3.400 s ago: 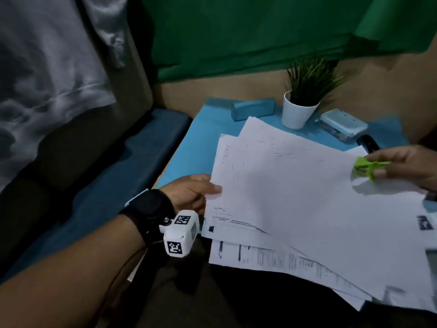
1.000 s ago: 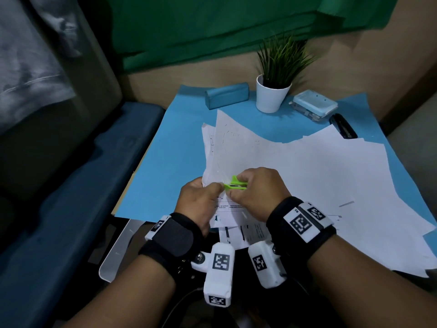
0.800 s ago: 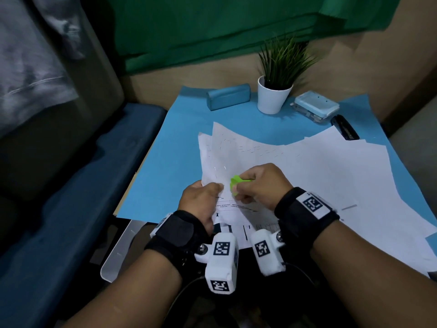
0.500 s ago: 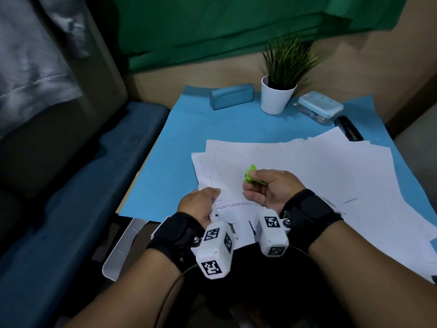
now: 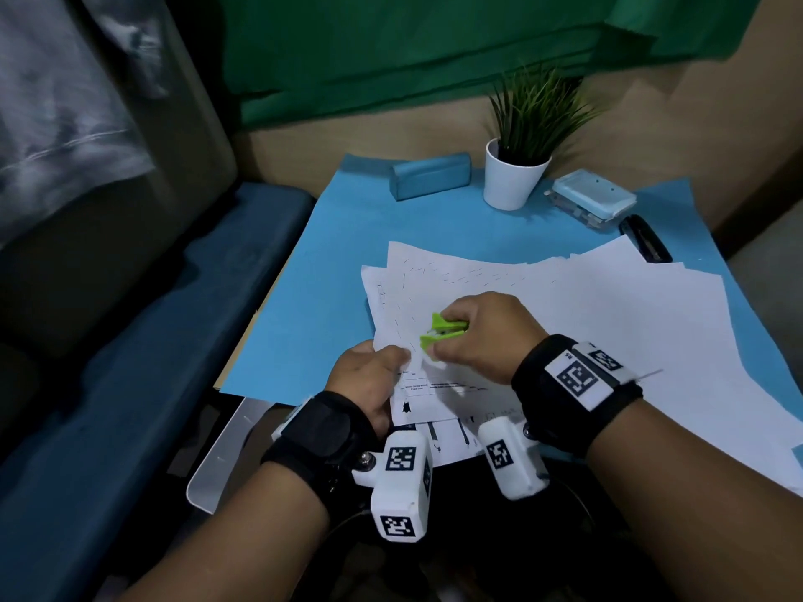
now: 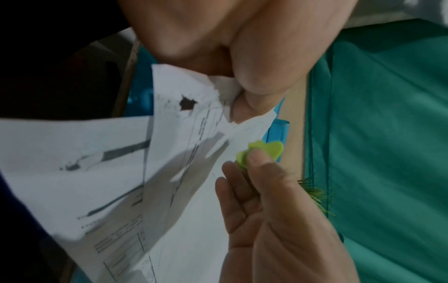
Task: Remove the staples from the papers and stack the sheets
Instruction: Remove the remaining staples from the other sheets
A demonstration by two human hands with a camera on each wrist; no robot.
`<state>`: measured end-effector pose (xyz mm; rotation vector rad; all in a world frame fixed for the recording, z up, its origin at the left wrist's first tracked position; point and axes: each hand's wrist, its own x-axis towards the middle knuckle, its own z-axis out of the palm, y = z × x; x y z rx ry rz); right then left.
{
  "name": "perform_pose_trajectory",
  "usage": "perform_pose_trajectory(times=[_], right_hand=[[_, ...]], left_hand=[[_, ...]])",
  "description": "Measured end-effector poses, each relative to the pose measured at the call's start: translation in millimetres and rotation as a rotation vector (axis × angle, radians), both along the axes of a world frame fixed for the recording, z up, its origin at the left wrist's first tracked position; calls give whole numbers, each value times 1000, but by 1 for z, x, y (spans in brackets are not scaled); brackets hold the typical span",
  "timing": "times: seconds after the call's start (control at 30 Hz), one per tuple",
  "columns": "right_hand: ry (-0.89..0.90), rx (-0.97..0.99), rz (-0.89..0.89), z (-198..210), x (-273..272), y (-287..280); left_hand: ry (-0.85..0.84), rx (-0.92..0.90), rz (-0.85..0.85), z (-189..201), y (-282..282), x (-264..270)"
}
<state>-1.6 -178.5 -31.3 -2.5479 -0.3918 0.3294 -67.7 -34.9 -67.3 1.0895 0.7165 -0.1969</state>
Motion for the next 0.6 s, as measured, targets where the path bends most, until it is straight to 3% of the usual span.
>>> perform_pose_trajectory(times=[0.17, 0.6], right_hand=[[-96, -134, 72, -8, -11, 9], [-74, -23, -21, -17, -14, 12]], left_hand=[[-84, 17, -1, -5, -4, -2], [-156, 62, -20, -10, -4, -3]])
